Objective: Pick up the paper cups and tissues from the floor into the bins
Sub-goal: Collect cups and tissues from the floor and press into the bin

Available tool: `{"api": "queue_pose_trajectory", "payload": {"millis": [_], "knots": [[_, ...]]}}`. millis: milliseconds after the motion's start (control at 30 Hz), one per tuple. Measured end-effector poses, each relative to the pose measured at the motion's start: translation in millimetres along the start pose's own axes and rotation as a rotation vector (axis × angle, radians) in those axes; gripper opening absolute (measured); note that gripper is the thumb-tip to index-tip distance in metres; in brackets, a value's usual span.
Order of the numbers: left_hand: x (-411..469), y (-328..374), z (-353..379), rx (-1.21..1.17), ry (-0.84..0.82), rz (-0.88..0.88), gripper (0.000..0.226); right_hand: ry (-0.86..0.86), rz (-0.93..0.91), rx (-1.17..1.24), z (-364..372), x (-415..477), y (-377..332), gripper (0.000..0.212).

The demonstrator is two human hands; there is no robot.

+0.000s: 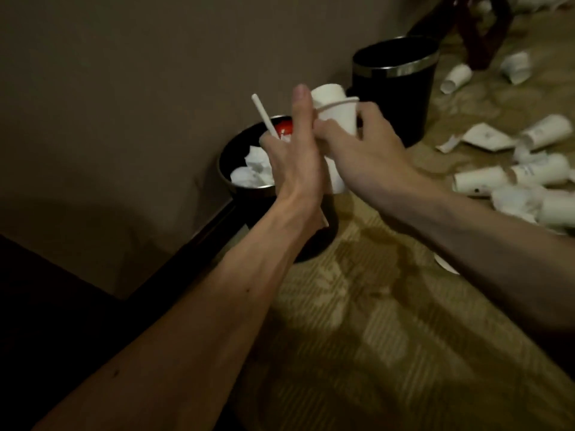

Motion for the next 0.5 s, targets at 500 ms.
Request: {"api": "queue_pose_trajectory", "payload": {"millis": [500], "knots": [[121.8,-24.6,-40.7,0.477,-0.027,0.153,0.049,-0.034,-0.086,-0.158,94.1,76.3,22.6,0.049]]}}
Point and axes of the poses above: each hand's wrist, its own x-axis towards the middle knuckle, its own z-axis out of the palm, y = z × x, the point moved 8 cm from there along x, towards the middle knuckle, and after that the axes turned 10 degrees about z, right-handed, at the moved point
